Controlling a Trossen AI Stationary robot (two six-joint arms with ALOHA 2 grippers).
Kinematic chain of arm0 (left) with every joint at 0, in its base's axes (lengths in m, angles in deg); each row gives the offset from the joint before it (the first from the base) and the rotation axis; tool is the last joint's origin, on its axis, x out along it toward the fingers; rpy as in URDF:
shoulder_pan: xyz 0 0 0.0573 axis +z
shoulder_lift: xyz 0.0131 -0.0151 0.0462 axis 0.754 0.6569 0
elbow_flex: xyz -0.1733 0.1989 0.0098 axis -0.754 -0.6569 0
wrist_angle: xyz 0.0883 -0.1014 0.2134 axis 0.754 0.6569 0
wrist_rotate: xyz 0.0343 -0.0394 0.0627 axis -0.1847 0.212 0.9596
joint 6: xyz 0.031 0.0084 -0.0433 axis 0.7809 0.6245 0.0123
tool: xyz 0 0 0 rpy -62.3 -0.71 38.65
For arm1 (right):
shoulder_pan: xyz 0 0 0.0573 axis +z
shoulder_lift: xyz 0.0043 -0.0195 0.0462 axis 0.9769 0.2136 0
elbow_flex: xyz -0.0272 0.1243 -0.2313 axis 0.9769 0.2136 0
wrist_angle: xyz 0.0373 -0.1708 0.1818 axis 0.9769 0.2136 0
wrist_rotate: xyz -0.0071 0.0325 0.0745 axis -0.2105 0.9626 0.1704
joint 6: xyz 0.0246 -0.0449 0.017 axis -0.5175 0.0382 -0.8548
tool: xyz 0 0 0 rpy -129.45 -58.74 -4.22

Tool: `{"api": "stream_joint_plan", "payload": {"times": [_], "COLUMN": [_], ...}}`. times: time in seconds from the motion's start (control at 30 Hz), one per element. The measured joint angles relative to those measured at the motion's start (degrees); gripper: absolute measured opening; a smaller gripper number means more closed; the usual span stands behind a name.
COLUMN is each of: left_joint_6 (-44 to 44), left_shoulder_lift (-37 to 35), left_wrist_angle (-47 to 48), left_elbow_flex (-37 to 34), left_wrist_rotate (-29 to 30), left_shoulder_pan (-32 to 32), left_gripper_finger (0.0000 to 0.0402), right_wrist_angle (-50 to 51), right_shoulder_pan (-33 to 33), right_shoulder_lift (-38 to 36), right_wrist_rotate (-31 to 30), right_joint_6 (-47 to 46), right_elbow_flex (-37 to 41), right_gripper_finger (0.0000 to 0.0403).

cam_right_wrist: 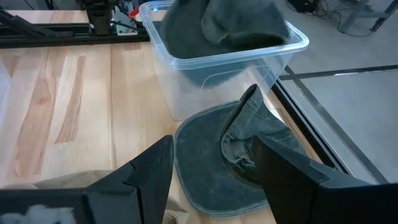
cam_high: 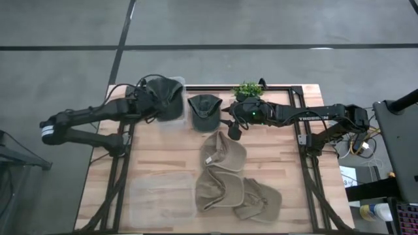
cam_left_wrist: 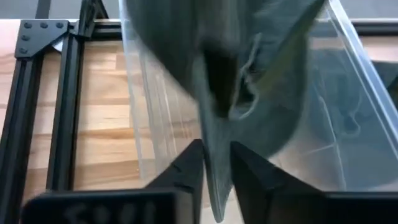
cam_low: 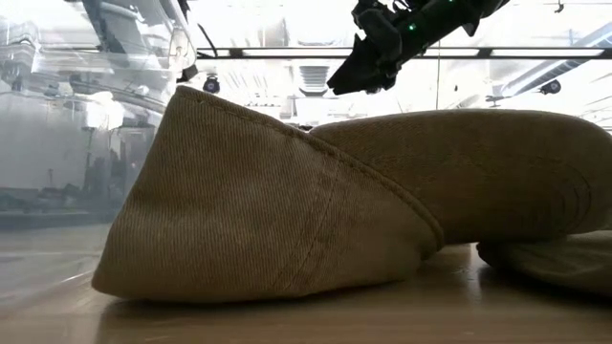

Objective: Pick & Place hat
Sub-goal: Put the black cap into the top transparent bin

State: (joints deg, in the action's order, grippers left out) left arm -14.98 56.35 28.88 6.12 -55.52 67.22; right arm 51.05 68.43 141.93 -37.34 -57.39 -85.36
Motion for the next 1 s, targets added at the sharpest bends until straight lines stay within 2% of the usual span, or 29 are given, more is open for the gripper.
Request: {"api": "stream_joint_plan", "payload": {"times": [0.17, 0.3, 0.63, 1.0], "left_joint_6": [0.91, 2.6, 12.7, 24.17], "left_shoulder_lift": [0.91, 0.82, -0.4, -0.65], "left_wrist_angle": [0.01, 0.04, -2.35, -13.39], "left_elbow_flex": [0.95, 2.88, 6.97, 6.84], "left_wrist_rotate": [-1.47, -1.49, -1.47, -1.18], "left_shoulder_pan": [0.01, 0.02, -0.65, -3.0], "left_gripper_finger": [0.0161, 0.0192, 0.0199, 0.02], "right_wrist_angle": [0.02, 1.18, 8.52, 12.45], "right_shoulder_pan": [0.0, 0.0, -0.04, -0.04], "right_shoulder_lift": [0.0, 0.0, 0.0, 0.04], "right_wrist_rotate": [0.0, 0.0, -0.04, -0.02], "right_joint_6": [-0.06, -0.02, -3.54, -14.89], "right_elbow_flex": [0.04, 0.06, 0.09, 2.17], "right_gripper_finger": [0.0215, 0.0215, 0.0214, 0.0215]}}
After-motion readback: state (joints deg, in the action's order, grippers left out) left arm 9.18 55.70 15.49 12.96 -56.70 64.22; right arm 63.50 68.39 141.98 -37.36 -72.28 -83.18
